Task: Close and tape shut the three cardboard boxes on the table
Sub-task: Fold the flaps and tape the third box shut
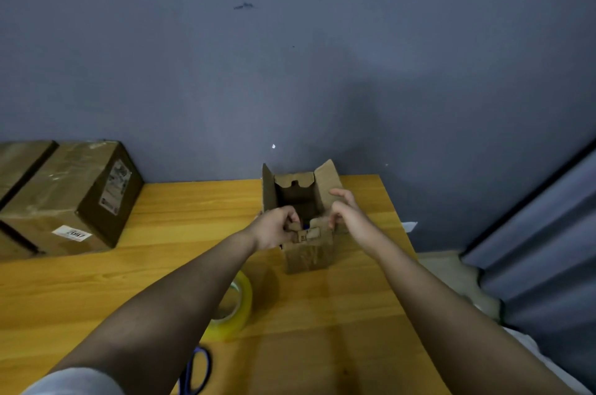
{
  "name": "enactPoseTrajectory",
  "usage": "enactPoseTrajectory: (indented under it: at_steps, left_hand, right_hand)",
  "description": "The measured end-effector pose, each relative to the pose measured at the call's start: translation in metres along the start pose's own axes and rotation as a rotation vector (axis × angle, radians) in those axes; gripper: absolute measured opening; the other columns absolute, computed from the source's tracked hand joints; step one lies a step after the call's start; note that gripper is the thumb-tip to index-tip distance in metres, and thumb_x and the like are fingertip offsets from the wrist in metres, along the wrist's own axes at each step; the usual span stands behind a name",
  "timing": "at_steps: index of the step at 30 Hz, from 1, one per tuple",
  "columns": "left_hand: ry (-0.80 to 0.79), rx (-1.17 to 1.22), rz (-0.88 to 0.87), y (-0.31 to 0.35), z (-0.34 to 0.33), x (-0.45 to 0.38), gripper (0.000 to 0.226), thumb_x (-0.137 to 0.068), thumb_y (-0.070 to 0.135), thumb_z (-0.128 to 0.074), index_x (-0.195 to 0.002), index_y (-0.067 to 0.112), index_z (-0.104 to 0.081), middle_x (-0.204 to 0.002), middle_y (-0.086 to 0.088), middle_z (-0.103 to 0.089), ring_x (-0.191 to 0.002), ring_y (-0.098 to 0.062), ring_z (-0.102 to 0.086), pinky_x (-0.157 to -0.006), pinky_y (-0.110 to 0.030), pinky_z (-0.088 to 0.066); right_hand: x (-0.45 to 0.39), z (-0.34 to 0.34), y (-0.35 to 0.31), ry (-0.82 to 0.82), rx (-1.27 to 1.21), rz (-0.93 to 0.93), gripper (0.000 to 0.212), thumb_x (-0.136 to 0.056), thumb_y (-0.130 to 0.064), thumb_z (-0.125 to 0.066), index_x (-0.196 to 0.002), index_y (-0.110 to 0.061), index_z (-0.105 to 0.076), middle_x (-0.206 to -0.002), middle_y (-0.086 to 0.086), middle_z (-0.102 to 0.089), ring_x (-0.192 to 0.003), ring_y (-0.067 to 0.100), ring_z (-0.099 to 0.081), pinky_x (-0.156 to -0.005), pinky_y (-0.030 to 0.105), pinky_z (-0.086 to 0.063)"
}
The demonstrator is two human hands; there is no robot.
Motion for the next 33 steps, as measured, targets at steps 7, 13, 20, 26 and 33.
enactPoseTrajectory:
  at_steps: [7, 13, 20, 26, 33]
  left_hand:
    - [0.019, 0.017, 0.002, 0.001, -0.002, 0.000, 0.024, -0.087, 0.013, -0.063, -0.097, 0.032, -0.053, -0.103, 0.006, -0.062, -0.109, -0.020, -0.058, -0.104, -0.048, -0.038]
    - [0.021, -0.002, 0.003, 0.008, 0.000, -0.001, 0.020, -0.087, 0.020, -0.061, -0.095, 0.039, -0.057, -0.113, 0.013, -0.063, -0.121, -0.014, -0.052, -0.115, -0.053, -0.013]
    - [0.084, -0.140, 0.036, 0.023, -0.004, -0.002, 0.004, -0.087, 0.034, -0.062, -0.089, 0.035, -0.060, -0.104, 0.015, -0.064, -0.118, -0.012, -0.053, -0.115, -0.052, -0.005]
    - [0.171, -0.136, 0.056, 0.020, -0.007, -0.003, 0.005, -0.088, 0.032, -0.062, -0.090, 0.033, -0.066, -0.105, 0.015, -0.068, -0.114, -0.011, -0.055, -0.115, -0.048, -0.006]
    - [0.057, -0.030, 0.012, 0.010, -0.002, -0.003, 0.019, -0.085, 0.029, -0.067, -0.071, 0.038, -0.058, -0.080, 0.013, -0.065, -0.085, -0.011, -0.059, -0.099, -0.046, -0.041]
  right_hand:
    - [0.002, 0.003, 0.003, -0.006, -0.021, 0.028, 0.046, -0.094, -0.005, -0.039, -0.137, -0.021, -0.036, -0.079, 0.008, -0.055, -0.086, 0.021, -0.059, -0.092, 0.031, -0.043]
    - [0.001, -0.001, 0.006, -0.042, -0.027, 0.041, 0.046, -0.096, -0.009, -0.040, -0.140, -0.019, -0.032, -0.076, 0.005, -0.061, -0.095, 0.024, -0.060, -0.109, 0.044, -0.034]
    - [0.001, -0.003, 0.004, -0.015, -0.063, 0.040, 0.037, -0.095, -0.019, -0.039, -0.131, -0.024, -0.035, -0.081, 0.009, -0.064, -0.101, 0.026, -0.060, -0.112, 0.049, -0.030]
    - [0.013, -0.002, -0.006, 0.138, -0.167, 0.165, 0.040, -0.089, -0.003, -0.058, -0.124, -0.016, -0.046, -0.087, 0.006, -0.064, -0.096, 0.014, -0.060, -0.098, 0.027, -0.039]
    - [0.034, -0.016, 0.001, 0.180, -0.024, 0.319, 0.046, -0.087, 0.002, -0.062, -0.119, -0.027, -0.048, -0.087, -0.003, -0.064, -0.089, 0.007, -0.062, -0.084, 0.021, -0.049]
Point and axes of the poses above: each hand's wrist, its own x-axis away from the middle knuckle, its own z-axis out of the back of the hand, y = z × x, the point moved 4 cm from there along -x, towards the middle knuckle
